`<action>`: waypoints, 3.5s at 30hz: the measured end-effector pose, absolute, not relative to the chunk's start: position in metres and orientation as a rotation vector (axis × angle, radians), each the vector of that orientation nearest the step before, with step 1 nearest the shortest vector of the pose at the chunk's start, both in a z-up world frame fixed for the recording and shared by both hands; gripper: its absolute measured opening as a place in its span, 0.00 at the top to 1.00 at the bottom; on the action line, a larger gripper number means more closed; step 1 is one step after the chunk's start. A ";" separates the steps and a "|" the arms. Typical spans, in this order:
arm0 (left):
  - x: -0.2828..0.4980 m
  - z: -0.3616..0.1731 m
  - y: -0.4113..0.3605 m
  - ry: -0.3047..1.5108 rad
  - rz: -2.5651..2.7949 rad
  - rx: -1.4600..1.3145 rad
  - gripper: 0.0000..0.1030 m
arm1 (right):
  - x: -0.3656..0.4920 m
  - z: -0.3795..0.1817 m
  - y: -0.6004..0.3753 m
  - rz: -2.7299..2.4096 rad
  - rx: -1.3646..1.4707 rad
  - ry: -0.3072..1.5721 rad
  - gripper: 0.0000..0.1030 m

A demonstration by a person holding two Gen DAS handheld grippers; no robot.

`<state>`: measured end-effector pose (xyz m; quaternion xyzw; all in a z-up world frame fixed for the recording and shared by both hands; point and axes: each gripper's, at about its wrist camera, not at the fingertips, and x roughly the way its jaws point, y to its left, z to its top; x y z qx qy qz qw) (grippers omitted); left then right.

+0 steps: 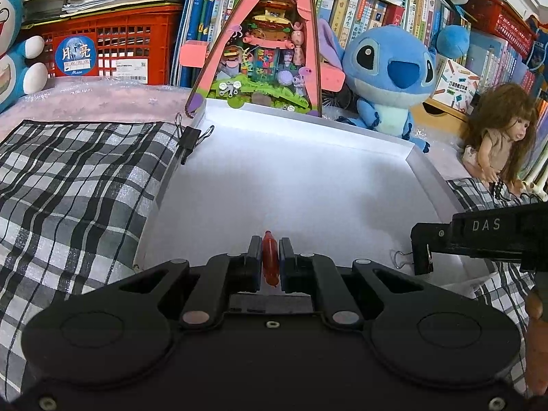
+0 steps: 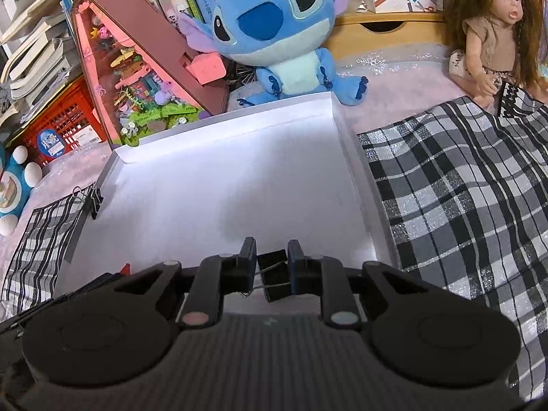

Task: Organize rigid objects
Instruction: 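Carry the crayon and binder clip with both tools over the white tray, then open both tools to drop the crayon and clip into the tray, then lift both open tools up and away from the tray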

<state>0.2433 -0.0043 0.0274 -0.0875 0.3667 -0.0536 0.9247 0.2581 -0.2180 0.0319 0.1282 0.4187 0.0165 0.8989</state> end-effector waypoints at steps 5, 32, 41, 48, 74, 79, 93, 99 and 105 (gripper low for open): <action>0.242 0.028 -0.004 0.754 -0.113 -0.178 0.91 | 0.267 0.025 -0.220 0.035 0.274 0.925 0.77; 0.227 0.030 -0.009 0.735 -0.114 -0.139 0.63 | 0.250 0.022 -0.219 0.094 0.200 0.870 0.41; 0.215 0.036 -0.001 0.724 -0.106 -0.144 0.51 | 0.236 0.028 -0.224 0.117 0.207 0.827 0.25; 0.201 0.043 0.002 0.695 -0.116 -0.131 0.43 | 0.223 0.034 -0.228 0.140 0.219 0.793 0.18; 0.124 0.066 -0.006 0.613 -0.205 -0.075 0.23 | 0.151 0.061 -0.224 0.261 0.148 0.656 0.08; 0.109 0.065 -0.006 0.604 -0.209 -0.077 0.23 | 0.136 0.060 -0.223 0.275 0.122 0.624 0.04; 0.068 0.051 -0.006 0.577 -0.196 -0.054 0.22 | 0.089 0.046 -0.227 0.265 0.064 0.557 0.00; 0.055 0.047 -0.003 0.563 -0.182 -0.054 0.21 | 0.073 0.039 -0.227 0.258 0.027 0.537 0.00; 0.043 0.038 0.002 0.564 -0.166 -0.058 0.21 | 0.065 0.029 -0.229 0.244 0.035 0.538 0.00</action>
